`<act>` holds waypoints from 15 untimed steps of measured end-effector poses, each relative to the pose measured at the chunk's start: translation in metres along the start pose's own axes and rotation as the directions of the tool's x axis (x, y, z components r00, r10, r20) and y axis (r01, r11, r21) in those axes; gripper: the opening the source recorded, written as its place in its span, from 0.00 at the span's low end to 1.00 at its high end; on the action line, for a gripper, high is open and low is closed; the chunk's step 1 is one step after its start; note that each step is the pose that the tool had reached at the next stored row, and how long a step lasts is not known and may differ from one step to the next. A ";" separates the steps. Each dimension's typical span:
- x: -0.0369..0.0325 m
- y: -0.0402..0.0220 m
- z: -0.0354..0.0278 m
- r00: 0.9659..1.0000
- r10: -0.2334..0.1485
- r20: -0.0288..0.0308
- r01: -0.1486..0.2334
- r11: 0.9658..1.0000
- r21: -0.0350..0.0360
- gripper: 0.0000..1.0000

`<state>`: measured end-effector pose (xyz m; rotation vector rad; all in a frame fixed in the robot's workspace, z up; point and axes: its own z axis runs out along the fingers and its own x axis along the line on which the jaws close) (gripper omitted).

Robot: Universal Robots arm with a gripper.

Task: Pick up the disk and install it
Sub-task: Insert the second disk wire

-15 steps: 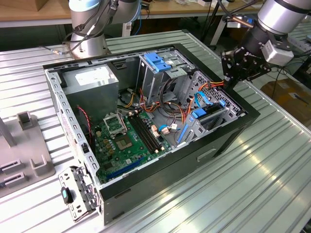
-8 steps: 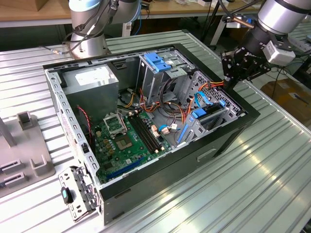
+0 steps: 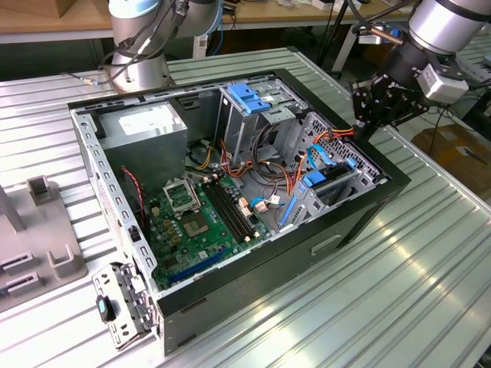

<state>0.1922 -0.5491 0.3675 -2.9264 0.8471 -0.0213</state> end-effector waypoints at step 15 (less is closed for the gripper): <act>-0.0018 -0.0160 0.0015 1.000 -0.028 0.003 0.028 1.000 0.000 0.24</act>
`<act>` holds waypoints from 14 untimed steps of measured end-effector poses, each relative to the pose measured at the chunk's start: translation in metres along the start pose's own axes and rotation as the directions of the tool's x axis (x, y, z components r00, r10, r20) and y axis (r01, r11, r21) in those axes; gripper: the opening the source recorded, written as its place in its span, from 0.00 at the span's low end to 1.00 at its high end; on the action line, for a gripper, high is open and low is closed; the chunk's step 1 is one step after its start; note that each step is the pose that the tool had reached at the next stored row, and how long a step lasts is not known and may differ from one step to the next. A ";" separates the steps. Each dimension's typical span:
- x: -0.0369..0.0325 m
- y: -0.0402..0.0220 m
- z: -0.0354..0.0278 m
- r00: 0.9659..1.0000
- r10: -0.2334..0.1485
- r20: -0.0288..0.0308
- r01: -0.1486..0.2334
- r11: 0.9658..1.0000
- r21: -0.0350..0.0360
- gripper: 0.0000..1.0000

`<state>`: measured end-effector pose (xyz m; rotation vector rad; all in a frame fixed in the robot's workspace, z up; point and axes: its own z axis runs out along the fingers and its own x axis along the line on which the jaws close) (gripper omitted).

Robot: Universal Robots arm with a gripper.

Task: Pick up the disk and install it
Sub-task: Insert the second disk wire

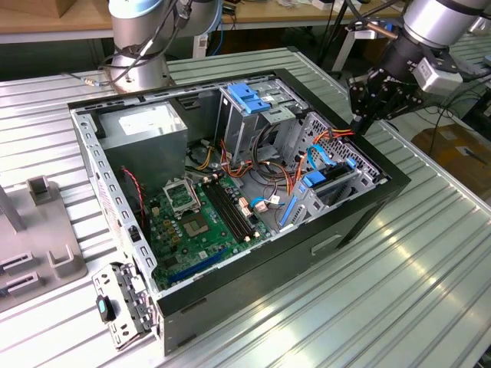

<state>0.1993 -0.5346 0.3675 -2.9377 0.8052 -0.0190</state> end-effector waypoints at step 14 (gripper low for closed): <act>0.0004 -0.0008 0.0013 1.000 0.000 0.000 0.000 1.000 0.000 0.24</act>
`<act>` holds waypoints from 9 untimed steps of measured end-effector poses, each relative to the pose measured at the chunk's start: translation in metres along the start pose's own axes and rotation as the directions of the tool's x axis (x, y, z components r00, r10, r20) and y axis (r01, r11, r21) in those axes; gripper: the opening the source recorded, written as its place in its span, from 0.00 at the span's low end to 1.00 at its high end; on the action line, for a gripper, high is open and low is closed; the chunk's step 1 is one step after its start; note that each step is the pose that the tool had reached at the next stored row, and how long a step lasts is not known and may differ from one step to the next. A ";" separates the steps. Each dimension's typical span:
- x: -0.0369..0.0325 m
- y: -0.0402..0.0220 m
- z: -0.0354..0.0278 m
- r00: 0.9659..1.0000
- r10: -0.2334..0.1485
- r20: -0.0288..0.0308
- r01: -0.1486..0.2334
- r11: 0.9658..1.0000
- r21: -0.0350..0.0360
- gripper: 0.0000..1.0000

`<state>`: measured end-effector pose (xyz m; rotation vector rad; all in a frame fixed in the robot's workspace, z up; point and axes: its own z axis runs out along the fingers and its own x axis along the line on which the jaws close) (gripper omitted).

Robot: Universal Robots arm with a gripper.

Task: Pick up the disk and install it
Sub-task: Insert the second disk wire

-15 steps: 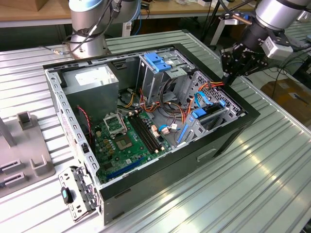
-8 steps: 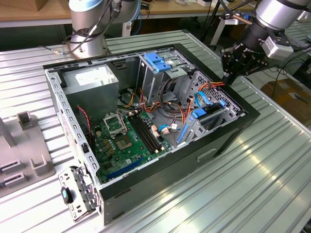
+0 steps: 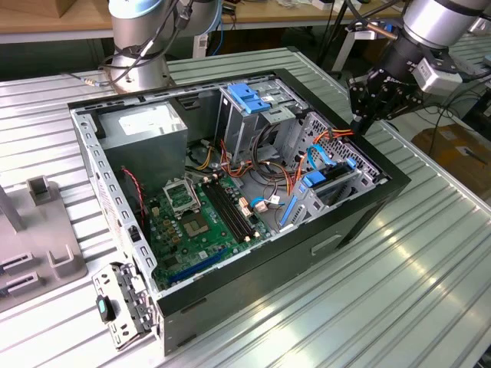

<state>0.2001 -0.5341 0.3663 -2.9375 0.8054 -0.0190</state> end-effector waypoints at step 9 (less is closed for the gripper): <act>-0.0001 -0.0002 0.0000 1.000 0.000 0.000 0.000 1.000 0.000 0.16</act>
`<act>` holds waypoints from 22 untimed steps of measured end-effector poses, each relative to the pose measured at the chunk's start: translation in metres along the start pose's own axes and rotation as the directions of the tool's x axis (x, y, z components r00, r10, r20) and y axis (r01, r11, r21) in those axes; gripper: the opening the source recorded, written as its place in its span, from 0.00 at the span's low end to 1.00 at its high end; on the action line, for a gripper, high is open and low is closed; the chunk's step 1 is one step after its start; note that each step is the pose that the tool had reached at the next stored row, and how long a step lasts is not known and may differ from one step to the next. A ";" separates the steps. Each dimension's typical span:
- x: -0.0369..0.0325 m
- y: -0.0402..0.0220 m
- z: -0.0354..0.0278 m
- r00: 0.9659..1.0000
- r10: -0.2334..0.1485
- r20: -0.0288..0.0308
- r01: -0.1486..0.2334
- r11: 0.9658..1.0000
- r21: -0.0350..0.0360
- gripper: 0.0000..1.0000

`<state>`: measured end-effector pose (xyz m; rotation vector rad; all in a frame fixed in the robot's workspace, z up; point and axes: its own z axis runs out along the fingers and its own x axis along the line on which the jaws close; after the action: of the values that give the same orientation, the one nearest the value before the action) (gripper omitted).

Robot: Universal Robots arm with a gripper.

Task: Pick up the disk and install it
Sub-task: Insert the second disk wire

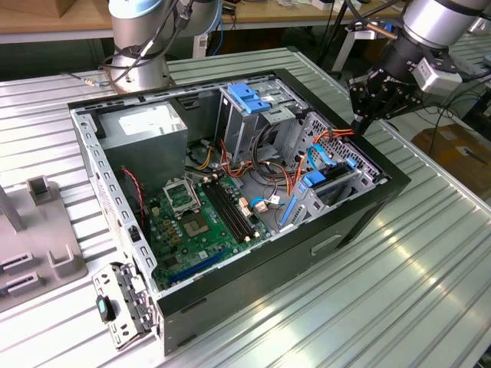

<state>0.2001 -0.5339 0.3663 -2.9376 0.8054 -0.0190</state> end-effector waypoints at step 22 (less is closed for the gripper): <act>-0.0019 0.0008 -0.0057 1.000 0.000 0.000 0.000 1.000 0.000 0.16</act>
<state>0.1979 -0.5341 0.3720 -2.9376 0.8055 -0.0190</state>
